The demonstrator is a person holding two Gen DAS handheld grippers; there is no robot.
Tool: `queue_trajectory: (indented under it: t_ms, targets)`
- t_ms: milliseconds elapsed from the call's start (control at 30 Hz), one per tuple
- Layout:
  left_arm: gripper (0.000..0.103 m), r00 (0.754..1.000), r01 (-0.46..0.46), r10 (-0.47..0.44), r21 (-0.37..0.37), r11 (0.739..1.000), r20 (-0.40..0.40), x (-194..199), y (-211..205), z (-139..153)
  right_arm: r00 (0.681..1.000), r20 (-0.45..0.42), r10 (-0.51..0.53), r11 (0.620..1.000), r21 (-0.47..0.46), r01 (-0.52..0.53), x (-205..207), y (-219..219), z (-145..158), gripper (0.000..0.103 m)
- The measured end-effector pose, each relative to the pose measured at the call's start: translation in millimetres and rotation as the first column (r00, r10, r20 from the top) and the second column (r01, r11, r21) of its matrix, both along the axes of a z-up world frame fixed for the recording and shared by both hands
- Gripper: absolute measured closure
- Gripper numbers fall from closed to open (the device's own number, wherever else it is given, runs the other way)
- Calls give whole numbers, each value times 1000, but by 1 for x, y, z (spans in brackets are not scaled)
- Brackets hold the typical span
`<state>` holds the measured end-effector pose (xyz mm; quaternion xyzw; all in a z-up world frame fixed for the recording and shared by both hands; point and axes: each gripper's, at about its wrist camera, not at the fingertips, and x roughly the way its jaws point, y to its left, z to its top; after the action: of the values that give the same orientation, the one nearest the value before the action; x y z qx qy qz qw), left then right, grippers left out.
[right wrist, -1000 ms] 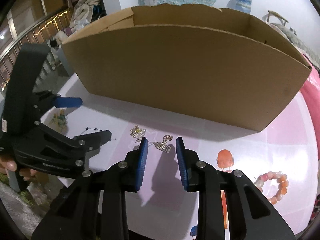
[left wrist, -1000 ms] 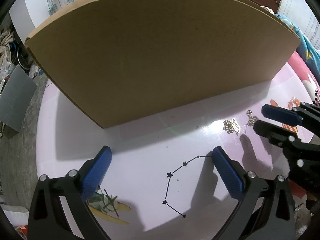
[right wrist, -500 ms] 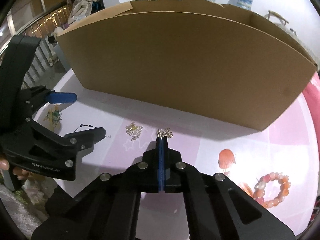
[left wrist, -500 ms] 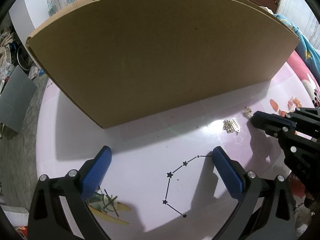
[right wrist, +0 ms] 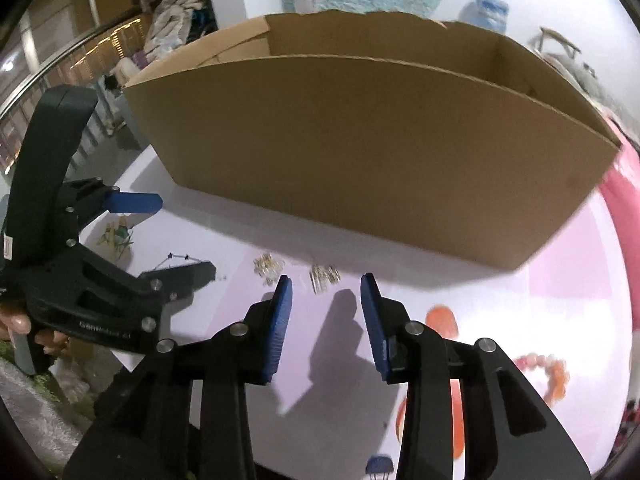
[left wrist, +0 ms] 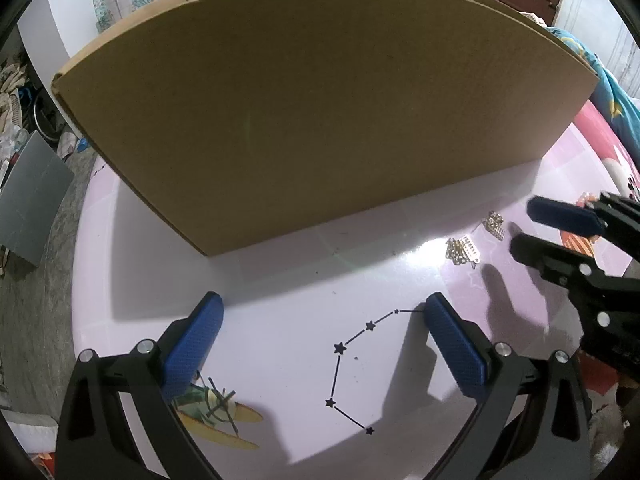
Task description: Organize jewelry
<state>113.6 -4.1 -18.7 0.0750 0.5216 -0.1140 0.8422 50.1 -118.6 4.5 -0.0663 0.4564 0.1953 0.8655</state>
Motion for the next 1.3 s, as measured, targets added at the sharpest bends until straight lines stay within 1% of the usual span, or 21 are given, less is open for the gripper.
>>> queue_trajectory:
  t_ms: [33, 100, 167, 233, 300, 533, 733, 800, 867, 933, 967, 1133, 1233, 1300]
  targets:
    - [4, 1000, 1, -1, 0, 1000, 0, 0, 0, 0, 1000, 4, 6, 1000, -6, -6, 3, 1, -1, 68]
    - [4, 1000, 1, -1, 0, 1000, 0, 0, 0, 0, 1000, 12, 23, 999, -23, -23, 2, 5, -6, 75]
    - [4, 1000, 1, -1, 0, 1000, 0, 1, -1, 0, 999, 13, 35, 999, -37, -35, 5, 8, -11, 79]
    - [4, 1000, 1, -1, 1, 1000, 0, 0, -1, 0, 998, 30, 47, 998, -45, -46, 3, 8, -11, 81]
    - [4, 1000, 3, -3, 0, 1000, 1, 0, -1, 1, 998, 27, 53, 998, -44, -52, 4, 8, -11, 100]
    - [4, 1000, 10, -10, -2, 1000, 12, -3, 2, 1, 1000, -19, -10, 999, 39, 10, -2, -10, -9, 101]
    - [4, 999, 33, -33, -4, 999, 36, -6, 4, 1, 996, -51, -70, 988, 132, 76, -13, -33, -5, 101]
    - [6, 998, 36, -35, -9, 999, 58, -14, 5, 2, 995, -55, -84, 984, 154, 92, -8, -33, -1, 101]
    - [6, 992, 61, -57, -37, 997, 112, -23, 2, 9, 994, -56, -93, 982, 161, 101, -8, -35, 1, 101]
    - [10, 986, 90, -81, -55, 994, 145, -28, -2, 15, 993, -58, -98, 981, 161, 106, -4, -33, 2, 101]
    - [13, 982, 109, -97, -62, 992, 161, -30, -5, 17, 993, -60, -99, 981, 163, 107, -5, -27, -2, 101]
    - [27, 964, 196, -181, -61, 979, 195, -36, -21, 23, 992, -64, -106, 977, 176, 116, -6, -23, -6, 101]
    - [40, 956, 227, -213, -49, 973, 201, -36, -28, 21, 992, -64, -109, 975, 186, 119, -8, -28, -6, 101]
    - [50, 953, 244, -231, -46, 969, 195, -33, -33, 21, 992, -64, -109, 975, 188, 119, -8, -32, -5, 101]
